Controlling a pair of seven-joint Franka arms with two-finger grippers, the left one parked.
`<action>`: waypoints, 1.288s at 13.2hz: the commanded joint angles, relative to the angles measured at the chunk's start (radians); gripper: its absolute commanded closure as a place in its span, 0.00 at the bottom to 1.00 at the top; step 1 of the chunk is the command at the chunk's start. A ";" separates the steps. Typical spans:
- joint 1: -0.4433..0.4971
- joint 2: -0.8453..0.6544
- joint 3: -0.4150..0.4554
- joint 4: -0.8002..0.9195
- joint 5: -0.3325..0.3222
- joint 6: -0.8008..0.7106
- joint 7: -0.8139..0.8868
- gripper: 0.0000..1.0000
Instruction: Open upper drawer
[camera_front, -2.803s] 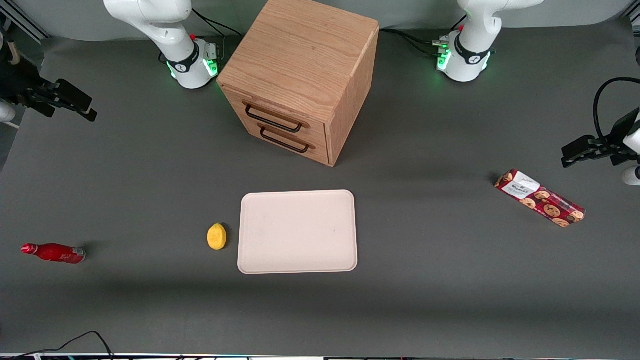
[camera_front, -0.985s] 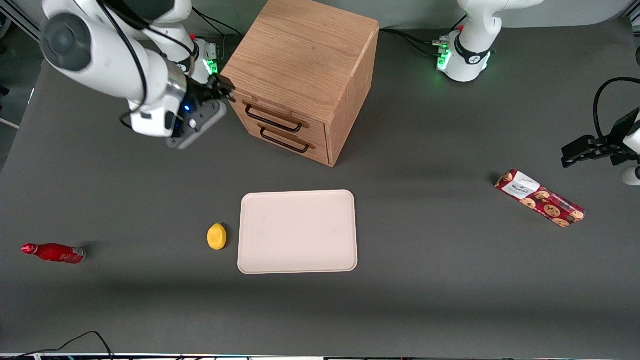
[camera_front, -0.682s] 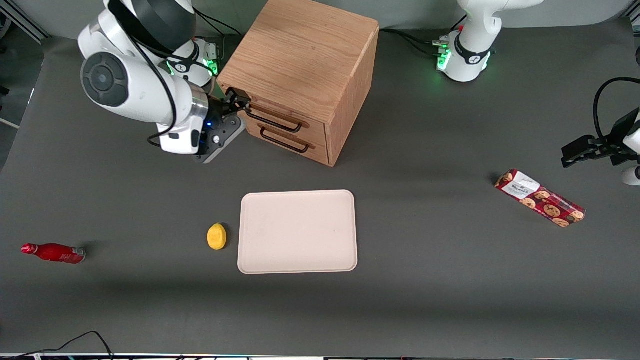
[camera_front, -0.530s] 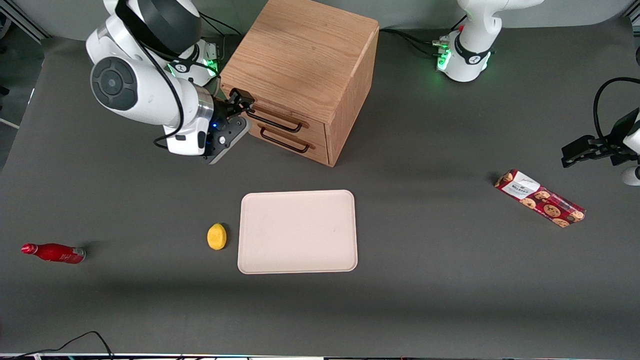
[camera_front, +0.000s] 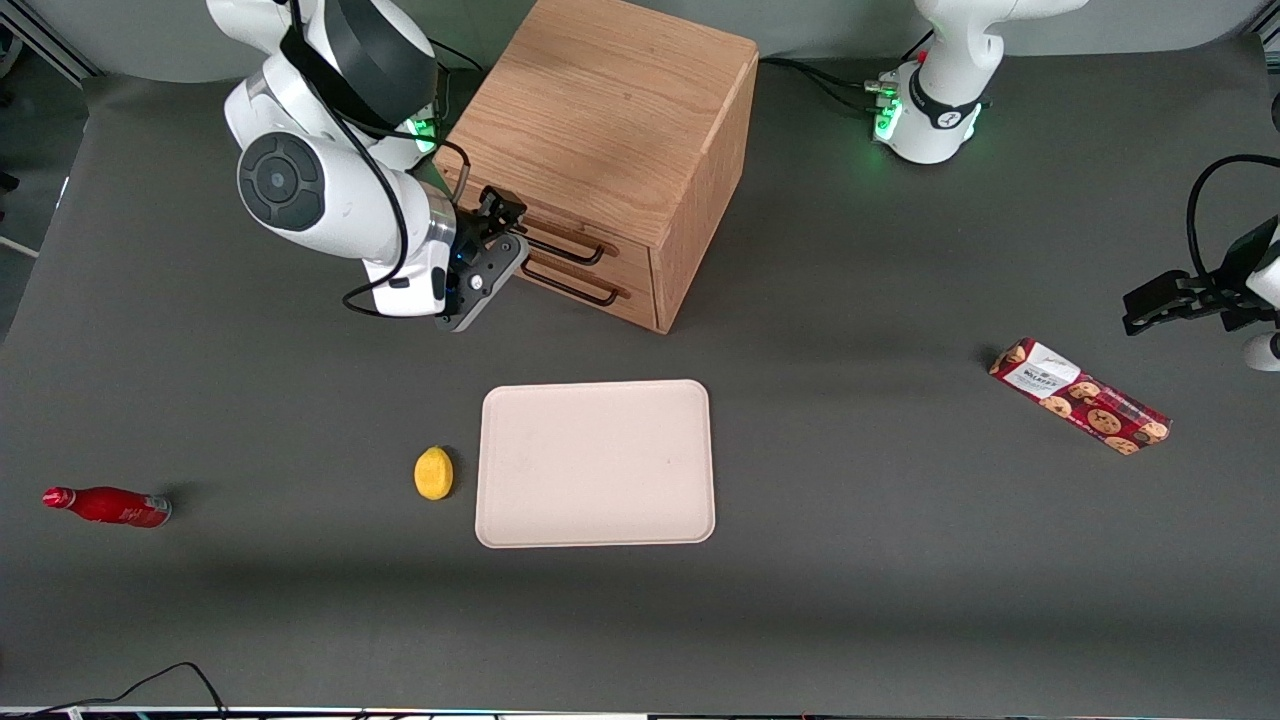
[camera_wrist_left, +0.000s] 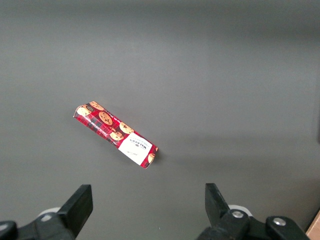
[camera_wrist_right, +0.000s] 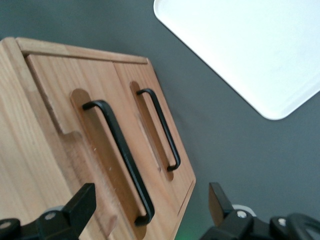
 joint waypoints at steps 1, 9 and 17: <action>0.002 -0.003 0.020 -0.010 -0.022 0.052 -0.051 0.00; 0.012 0.043 0.046 -0.010 -0.070 0.063 -0.144 0.00; 0.012 0.037 0.049 -0.118 -0.073 0.157 -0.143 0.00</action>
